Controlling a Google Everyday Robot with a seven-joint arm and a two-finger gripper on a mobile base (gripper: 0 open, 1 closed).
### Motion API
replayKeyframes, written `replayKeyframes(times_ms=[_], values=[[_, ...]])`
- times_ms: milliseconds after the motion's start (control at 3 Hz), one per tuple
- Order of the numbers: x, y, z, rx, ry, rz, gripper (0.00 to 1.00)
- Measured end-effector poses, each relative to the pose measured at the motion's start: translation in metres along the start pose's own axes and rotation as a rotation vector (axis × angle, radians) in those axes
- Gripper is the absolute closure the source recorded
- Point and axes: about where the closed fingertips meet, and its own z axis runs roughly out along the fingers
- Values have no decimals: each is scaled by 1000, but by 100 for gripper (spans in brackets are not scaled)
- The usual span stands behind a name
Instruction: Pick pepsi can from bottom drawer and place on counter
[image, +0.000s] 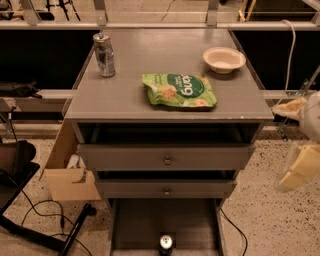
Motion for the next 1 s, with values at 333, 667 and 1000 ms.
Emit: replayKeyframes(times_ms=[333, 667, 1000], values=[[47, 18, 58, -38, -158, 72, 0], [85, 31, 115, -72, -322, 135, 0], [120, 42, 160, -89, -411, 215, 0]])
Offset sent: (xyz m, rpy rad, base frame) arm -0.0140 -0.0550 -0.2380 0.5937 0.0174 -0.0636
